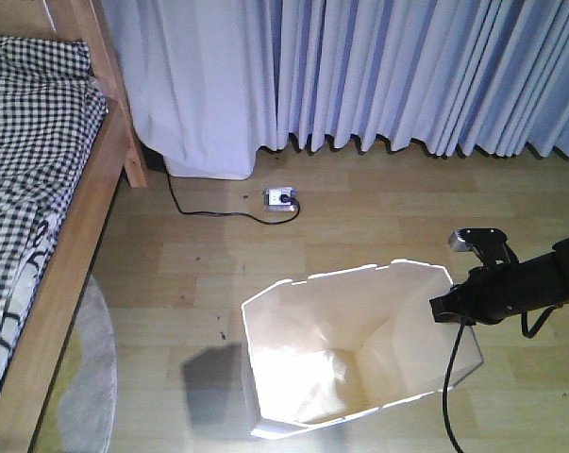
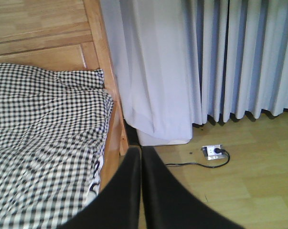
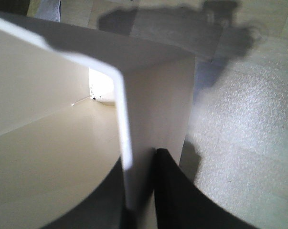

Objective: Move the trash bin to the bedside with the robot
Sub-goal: 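Carry the bin with the right gripper while driving to the bedside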

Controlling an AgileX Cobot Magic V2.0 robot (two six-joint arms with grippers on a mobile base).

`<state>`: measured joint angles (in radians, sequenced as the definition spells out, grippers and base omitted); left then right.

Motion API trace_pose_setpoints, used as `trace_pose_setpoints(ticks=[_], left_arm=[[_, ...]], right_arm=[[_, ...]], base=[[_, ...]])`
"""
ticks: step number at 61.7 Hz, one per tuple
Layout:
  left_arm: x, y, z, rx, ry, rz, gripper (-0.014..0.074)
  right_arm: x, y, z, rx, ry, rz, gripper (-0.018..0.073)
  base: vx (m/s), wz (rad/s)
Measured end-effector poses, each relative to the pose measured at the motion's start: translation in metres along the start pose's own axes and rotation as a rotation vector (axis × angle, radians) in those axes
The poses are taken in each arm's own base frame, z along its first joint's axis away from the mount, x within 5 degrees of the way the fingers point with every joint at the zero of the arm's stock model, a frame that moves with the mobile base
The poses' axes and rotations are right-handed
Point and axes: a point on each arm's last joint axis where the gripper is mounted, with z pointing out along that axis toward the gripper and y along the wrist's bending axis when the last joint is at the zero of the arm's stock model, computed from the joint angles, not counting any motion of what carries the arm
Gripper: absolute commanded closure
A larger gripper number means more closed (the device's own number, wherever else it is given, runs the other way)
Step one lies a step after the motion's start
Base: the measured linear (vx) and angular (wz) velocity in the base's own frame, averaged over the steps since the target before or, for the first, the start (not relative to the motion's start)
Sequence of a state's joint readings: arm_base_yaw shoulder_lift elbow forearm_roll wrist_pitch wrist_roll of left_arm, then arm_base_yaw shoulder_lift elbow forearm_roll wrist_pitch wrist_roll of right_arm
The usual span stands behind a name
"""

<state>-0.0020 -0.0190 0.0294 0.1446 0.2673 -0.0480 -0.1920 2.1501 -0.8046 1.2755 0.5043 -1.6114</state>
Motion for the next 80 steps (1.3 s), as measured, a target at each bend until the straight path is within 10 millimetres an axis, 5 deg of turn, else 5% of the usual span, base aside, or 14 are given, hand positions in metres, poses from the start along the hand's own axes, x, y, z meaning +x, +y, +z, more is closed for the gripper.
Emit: trace_pose_setpoints(ticks=[80], left_arm=[[0.0000,0.0000,0.0000,0.000,0.000,0.000,0.0602]], right_arm=[[0.0000,-0.0001,0.0000,0.001,0.000,0.000,0.0566]], base=[[0.20,0.01]])
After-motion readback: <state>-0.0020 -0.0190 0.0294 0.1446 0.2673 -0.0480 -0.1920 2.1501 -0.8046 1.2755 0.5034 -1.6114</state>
